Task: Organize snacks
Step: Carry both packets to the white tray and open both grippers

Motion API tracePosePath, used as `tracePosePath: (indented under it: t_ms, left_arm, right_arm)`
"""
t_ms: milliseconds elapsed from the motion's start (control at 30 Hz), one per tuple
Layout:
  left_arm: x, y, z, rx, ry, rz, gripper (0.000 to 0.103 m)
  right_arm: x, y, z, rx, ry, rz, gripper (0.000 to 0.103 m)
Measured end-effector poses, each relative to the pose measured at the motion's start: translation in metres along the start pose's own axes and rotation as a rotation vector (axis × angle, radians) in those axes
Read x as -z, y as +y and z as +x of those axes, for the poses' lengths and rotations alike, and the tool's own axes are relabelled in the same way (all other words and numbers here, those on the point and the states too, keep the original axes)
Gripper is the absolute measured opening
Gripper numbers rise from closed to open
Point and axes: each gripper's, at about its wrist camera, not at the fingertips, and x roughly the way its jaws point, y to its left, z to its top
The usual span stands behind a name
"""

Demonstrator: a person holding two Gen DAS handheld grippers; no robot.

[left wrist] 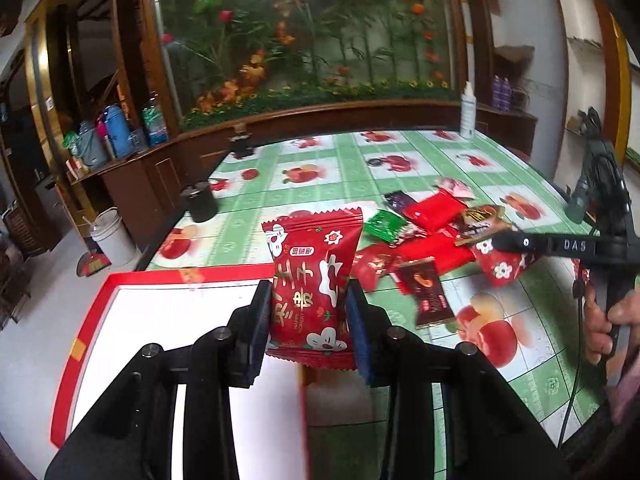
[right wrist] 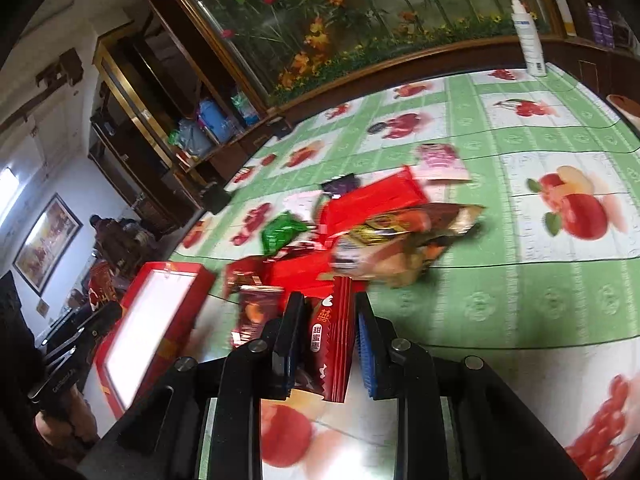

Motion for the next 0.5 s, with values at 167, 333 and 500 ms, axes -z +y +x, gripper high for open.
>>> tracePosePath:
  t_ms: [167, 333, 500]
  left_arm:
    - [0.007, 0.025, -0.01, -0.038, -0.013, -0.042, 0.034]
    - [0.014, 0.052, -0.016, -0.092, -0.008, -0.084, 0.034]
    - [0.027, 0.08, -0.018, -0.164, 0.007, -0.119, 0.034]
  right_arm:
    - [0.007, 0.027, 0.015, -0.056, -0.003, -0.001, 0.025]
    - [0.01, 0.066, 0.039, -0.128, 0.003, 0.002, 0.025]
    - [0.01, 0.107, 0.063, -0.197, 0.01, -0.017, 0.025]
